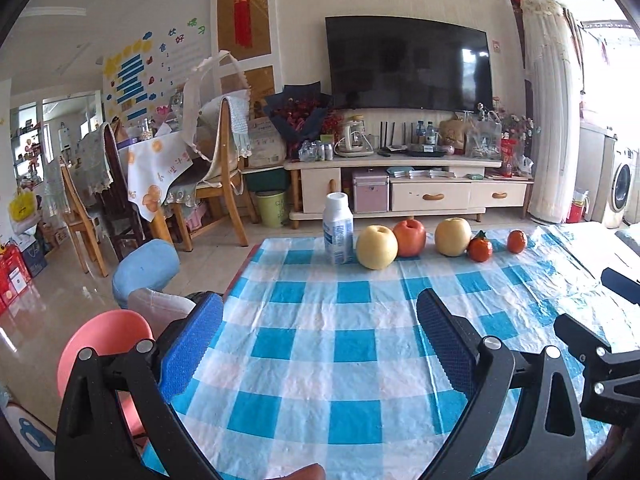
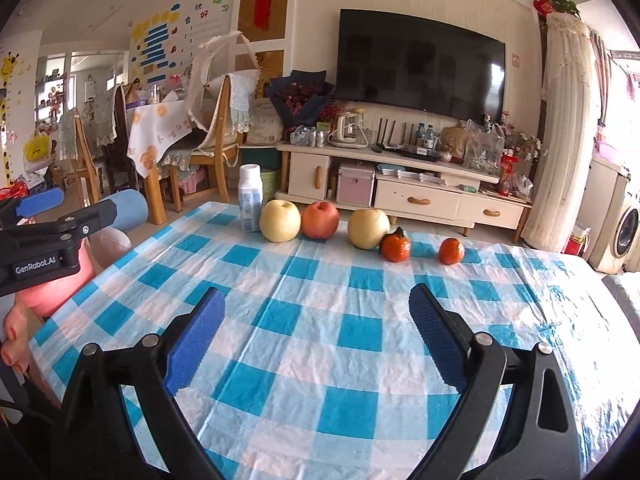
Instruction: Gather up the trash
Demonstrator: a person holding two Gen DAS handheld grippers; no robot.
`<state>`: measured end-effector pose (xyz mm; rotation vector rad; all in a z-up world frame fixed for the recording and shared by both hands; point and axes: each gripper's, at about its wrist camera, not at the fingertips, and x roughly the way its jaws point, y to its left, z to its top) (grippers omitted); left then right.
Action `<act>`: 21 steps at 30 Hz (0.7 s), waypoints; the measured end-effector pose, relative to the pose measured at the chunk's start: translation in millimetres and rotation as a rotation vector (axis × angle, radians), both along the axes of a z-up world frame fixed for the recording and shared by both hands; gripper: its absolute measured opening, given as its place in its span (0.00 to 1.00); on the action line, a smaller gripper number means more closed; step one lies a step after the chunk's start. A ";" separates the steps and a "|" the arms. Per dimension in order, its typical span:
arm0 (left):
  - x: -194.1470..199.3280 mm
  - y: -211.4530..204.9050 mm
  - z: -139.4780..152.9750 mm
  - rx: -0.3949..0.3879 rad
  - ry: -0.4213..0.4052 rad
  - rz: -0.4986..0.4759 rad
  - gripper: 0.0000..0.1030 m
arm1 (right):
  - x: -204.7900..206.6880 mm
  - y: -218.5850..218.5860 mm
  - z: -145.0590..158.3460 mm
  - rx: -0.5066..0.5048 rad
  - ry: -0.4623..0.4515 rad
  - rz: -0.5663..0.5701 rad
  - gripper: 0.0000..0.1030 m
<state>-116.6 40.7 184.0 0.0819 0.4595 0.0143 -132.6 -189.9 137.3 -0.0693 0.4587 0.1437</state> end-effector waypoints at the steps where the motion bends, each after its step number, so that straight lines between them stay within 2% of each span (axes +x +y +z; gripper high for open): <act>1: -1.1 -4.2 1.3 -0.002 0.000 -0.007 0.94 | -1.6 -6.4 1.6 0.003 -0.007 -0.011 0.91; 11: -29.3 -57.4 16.1 0.001 -0.025 -0.074 0.94 | -22.4 -51.8 14.0 -0.031 -0.109 -0.107 0.92; 21: -48.3 -73.3 32.7 -0.028 -0.064 -0.085 0.94 | -31.0 -68.8 13.0 -0.026 -0.138 -0.125 0.92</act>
